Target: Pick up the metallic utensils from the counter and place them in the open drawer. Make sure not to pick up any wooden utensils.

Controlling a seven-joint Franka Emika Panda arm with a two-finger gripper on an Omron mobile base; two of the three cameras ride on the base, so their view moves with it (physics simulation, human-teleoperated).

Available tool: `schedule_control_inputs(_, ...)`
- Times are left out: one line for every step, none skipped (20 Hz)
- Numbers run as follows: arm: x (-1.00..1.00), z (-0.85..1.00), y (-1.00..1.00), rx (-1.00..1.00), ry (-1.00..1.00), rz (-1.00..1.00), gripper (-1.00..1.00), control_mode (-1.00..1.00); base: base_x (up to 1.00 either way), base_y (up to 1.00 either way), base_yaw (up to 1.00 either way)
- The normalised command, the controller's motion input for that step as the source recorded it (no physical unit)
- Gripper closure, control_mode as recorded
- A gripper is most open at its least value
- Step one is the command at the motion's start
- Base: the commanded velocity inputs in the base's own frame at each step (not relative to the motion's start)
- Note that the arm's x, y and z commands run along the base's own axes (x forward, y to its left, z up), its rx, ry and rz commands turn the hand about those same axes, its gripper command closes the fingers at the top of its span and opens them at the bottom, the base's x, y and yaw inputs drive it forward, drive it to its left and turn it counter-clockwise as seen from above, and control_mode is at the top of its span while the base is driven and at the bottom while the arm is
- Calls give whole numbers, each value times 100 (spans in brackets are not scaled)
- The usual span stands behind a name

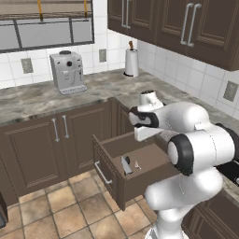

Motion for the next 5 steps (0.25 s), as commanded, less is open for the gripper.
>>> schedule_control_inputs(-27, 97, 0, 2, 3, 0, -100, -100, 0, 0, 0)
schedule_control_inputs(-28, 93, 0, 3, 2, 0, -100, -100, 0, 0, 0)
schedule_control_inputs(-29, 89, 0, 2, 2, 0, -100, -100, 0, 0, 0)
schedule_control_inputs(-29, 87, 0, 2, 0, 0, -100, -100, 0, 0, 0)
schedule_control_inputs(-32, 85, 0, 2, 0, 0, -100, -100, 0, 0, 0)
